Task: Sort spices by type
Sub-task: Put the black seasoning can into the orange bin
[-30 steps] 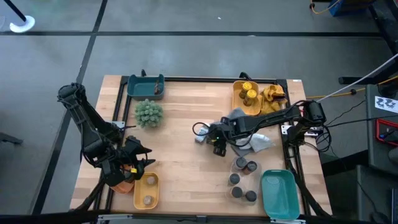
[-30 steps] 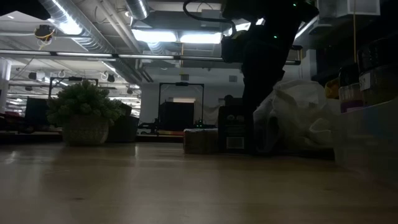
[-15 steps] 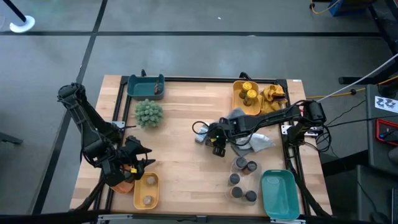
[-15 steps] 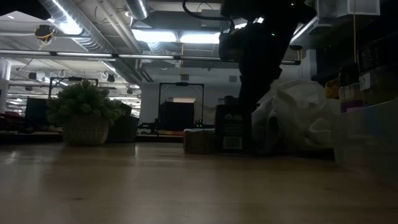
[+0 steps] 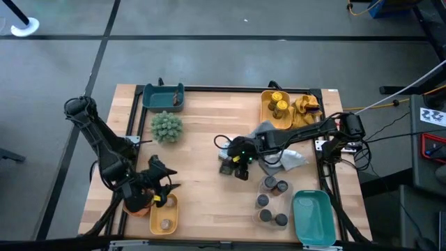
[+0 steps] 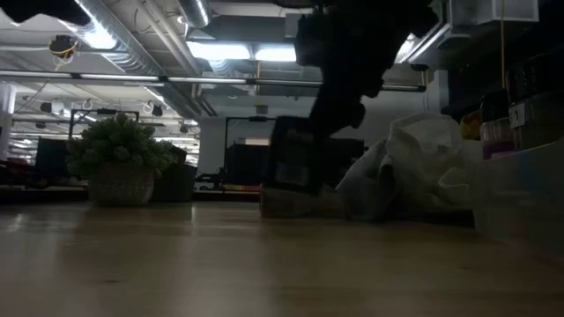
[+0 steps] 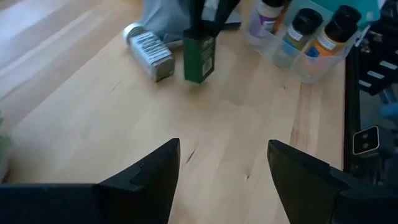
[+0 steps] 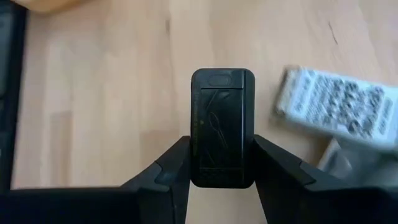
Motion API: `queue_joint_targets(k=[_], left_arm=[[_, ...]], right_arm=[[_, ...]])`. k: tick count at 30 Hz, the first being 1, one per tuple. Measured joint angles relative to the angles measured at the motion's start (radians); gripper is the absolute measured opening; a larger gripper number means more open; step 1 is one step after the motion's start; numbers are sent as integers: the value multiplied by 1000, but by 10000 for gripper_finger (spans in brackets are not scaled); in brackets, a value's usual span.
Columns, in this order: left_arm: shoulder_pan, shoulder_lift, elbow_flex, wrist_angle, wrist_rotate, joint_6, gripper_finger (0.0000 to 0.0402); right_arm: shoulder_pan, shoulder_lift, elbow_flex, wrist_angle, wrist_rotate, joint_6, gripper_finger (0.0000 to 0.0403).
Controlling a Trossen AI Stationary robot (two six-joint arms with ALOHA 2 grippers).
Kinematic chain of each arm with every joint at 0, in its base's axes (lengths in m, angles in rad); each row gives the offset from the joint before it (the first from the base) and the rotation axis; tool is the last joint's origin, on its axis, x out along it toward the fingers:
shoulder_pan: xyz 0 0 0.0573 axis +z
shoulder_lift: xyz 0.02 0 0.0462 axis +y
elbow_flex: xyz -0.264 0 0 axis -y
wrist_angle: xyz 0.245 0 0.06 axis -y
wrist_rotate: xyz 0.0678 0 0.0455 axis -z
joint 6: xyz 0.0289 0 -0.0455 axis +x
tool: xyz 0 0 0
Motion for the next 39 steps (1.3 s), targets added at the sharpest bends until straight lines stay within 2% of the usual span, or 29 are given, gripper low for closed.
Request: queue_joint_targets(k=[3,9,14,19,25,30,39], left_arm=[[38,23,0,87,26,100,226],[160,28,0,222,172,247,226],[282,28,0,304,274,383,226],[391,43,0,425,320,529,226],[481,147,0,649,419,723,226],[529,253,0,790,498,811,226],[577,376,0,838,532,867,226]], right_arm=[[0,0,0,49,-24,0,143],[30,0,0,111,-21,-23,143],[69,0,0,119,13,-29,144],[109,0,0,119,69,-30,145],[133,0,0,120,119,-13,146],[132,0,0,119,126,59,146],[132,0,0,118,125,61,146]])
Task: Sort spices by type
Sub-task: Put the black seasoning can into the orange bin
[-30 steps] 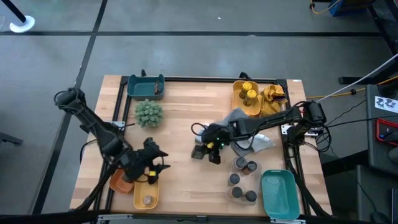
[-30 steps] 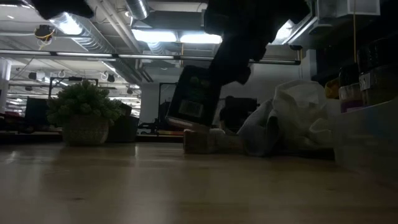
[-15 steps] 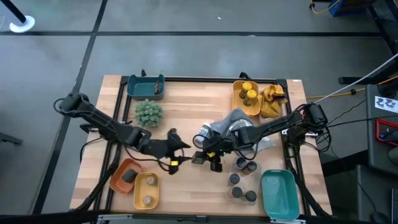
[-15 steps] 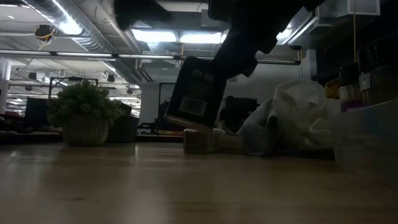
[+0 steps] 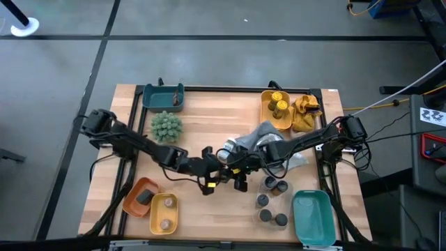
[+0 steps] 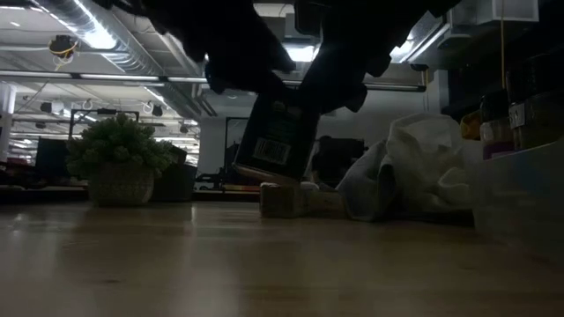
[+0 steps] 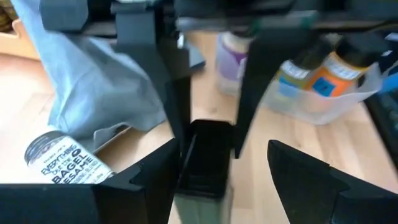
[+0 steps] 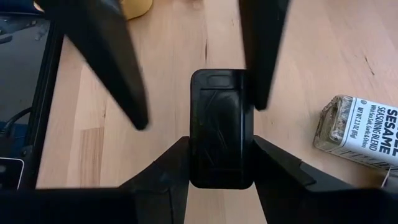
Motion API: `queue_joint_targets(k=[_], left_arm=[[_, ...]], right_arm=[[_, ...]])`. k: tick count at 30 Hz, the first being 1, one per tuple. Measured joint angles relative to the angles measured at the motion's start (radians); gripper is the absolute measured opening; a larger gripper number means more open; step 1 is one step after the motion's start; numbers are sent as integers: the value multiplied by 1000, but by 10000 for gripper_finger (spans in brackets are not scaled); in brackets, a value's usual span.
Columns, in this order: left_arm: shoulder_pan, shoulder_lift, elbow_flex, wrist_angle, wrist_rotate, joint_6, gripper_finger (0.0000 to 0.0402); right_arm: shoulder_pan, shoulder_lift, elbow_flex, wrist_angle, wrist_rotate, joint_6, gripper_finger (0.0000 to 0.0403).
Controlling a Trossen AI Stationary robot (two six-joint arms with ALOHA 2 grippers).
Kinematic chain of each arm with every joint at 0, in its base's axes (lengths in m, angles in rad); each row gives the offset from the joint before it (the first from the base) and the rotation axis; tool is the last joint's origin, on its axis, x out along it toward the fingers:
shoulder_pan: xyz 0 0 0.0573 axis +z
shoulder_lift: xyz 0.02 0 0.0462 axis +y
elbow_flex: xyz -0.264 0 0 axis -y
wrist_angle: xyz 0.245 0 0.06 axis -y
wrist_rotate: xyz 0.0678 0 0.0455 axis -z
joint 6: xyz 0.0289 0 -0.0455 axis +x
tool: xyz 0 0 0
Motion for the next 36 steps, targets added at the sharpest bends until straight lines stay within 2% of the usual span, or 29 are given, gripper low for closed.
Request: queue_joint_targets(k=[8,13,23,30,36], left_arm=[[35,46,0,-5,2,24,226],[48,52,0,-4,69,18,226],[56,78,1,5,129,-8,226],[65,112,1,1,165,-56,226],[64,110,1,39,188,-56,191]], right_arm=[[0,0,0,-11,-9,8,146],[0,0,0,-47,-9,29,146],[0,0,0,-51,-68,30,146],[0,0,0,-49,-71,30,147],[0,0,0,-51,-71,29,147]])
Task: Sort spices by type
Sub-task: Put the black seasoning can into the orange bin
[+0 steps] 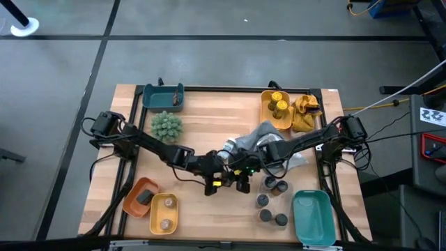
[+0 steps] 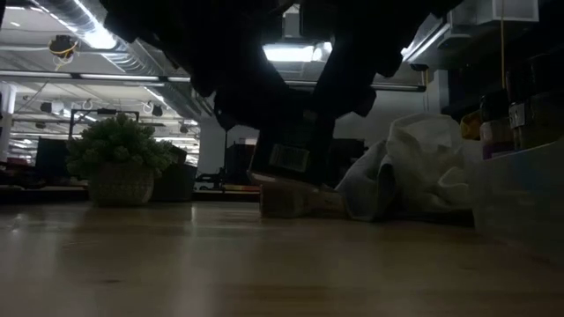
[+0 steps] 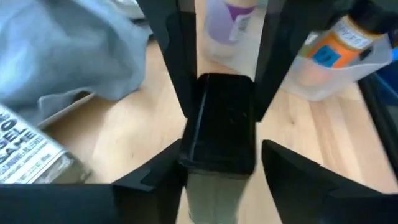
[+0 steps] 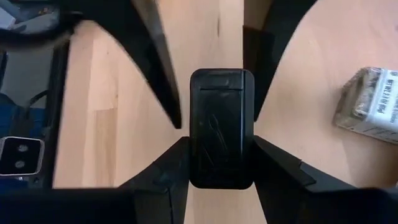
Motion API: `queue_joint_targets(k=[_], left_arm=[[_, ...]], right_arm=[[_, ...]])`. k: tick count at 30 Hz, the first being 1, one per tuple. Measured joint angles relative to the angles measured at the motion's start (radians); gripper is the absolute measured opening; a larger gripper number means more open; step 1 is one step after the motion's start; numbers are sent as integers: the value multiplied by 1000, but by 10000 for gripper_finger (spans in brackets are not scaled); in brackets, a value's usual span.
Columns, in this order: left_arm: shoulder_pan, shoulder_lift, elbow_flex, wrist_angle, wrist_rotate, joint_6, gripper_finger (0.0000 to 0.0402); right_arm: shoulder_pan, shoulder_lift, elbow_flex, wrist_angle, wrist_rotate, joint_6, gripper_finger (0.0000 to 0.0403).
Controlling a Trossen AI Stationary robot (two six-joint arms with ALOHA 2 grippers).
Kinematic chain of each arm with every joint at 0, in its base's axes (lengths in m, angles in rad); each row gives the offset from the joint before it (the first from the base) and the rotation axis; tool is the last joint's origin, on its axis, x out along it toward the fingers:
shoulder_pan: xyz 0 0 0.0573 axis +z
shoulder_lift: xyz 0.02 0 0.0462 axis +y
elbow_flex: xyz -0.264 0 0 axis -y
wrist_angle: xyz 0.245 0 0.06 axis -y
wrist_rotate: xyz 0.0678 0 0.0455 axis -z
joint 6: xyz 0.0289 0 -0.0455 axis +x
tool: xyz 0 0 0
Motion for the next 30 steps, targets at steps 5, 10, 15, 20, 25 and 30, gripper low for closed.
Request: queue_joint_targets(k=[5,10,15,20,25,30], left_arm=[[2,0,0,24,37,21,132],[2,-1,0,29,62,12,115],[-5,-22,0,7,65,-13,115],[-16,-86,0,-122,71,-62,115],[-60,-200,0,-334,78,-130,120],[-137,-326,0,-556,58,-251,117]], right_arm=[[1,0,1,4,-8,-6,147],[2,0,0,16,-11,-2,158],[1,0,1,41,2,2,198],[-3,0,2,37,-9,2,239],[-3,0,2,22,-18,-2,257],[-3,0,2,19,-24,-3,259]])
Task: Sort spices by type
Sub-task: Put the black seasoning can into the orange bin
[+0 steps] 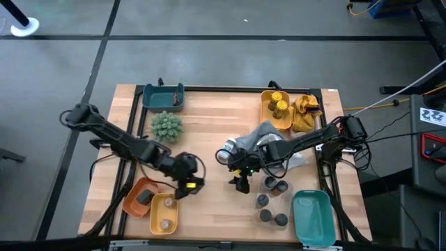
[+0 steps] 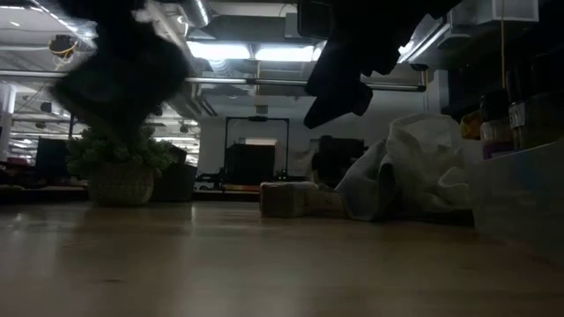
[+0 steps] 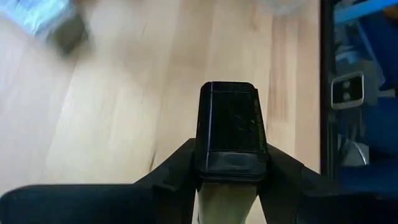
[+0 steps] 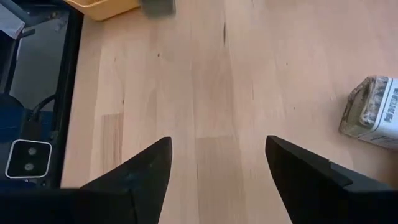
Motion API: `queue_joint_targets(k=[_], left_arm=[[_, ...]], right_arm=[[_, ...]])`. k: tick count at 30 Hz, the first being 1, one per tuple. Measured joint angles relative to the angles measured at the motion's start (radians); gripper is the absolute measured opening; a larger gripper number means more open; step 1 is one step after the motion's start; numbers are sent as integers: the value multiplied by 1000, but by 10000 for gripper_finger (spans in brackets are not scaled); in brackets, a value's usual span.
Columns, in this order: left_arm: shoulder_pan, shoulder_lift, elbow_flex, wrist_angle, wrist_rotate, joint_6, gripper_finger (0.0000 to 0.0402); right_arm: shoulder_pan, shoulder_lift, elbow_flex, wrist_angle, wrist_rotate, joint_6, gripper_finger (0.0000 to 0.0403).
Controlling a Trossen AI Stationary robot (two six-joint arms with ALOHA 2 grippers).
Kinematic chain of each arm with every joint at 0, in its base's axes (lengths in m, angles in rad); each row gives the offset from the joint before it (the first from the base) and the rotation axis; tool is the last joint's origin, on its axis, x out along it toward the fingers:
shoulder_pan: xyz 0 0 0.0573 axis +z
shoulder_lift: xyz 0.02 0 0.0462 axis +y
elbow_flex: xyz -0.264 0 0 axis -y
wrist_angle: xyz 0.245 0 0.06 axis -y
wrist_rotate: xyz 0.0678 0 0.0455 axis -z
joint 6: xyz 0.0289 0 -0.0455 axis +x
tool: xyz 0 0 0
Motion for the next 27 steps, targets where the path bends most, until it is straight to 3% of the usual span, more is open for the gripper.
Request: queue_joint_targets(k=[8,15,21,27], left_arm=[[-185,-165,0,-260,-158,-315,118],[-404,-219,0,-456,-335,-658,119],[-546,-220,0,-589,-385,-905,117],[-639,-220,0,-681,-412,-1042,119]], right_arm=[[0,0,0,1,-1,-1,260],[0,0,0,2,-1,-1,260],[1,0,0,2,-1,-1,260],[1,0,0,2,-1,0,260]])
